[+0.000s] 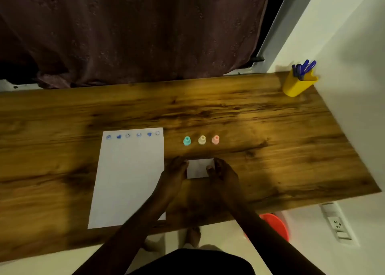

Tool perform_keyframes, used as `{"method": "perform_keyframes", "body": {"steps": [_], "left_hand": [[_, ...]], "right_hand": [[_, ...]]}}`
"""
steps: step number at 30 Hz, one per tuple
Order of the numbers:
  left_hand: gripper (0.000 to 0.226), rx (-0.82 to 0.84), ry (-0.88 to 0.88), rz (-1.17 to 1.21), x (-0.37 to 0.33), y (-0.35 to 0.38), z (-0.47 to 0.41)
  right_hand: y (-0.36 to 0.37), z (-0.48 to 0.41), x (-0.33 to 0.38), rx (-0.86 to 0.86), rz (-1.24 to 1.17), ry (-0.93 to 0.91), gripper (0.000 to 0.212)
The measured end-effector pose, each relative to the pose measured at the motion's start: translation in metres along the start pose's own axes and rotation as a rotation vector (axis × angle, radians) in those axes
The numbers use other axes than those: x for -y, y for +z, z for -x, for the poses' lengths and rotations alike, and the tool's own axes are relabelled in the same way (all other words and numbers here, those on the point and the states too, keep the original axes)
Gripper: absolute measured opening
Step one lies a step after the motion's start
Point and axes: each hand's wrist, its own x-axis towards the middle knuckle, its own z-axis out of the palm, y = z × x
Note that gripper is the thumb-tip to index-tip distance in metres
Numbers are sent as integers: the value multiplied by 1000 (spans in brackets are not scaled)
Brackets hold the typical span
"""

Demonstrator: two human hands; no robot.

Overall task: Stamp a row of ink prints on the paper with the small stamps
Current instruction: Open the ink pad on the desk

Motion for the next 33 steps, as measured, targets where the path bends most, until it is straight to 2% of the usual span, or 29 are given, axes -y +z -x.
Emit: {"method": "perform_keyframes", "body": {"steps": [7, 13, 17, 27, 33], "left_hand": [[57, 9, -30, 133, -1, 3, -3], [34, -12, -46, 189, -6, -28, 1], [43, -63, 13, 222, -17, -67, 11], [42, -321, 102, 322, 3, -196, 55], [29, -408, 92, 332, 45, -275, 76]], "right_hand": [[5, 4, 4, -19, 12, 17, 53], [21, 7, 26, -43, 6, -19, 53], [43, 7, 58, -53, 30, -94, 46], [154, 23, 131, 123, 26, -264, 52], [236, 39, 152, 291, 64, -359, 59]]}}
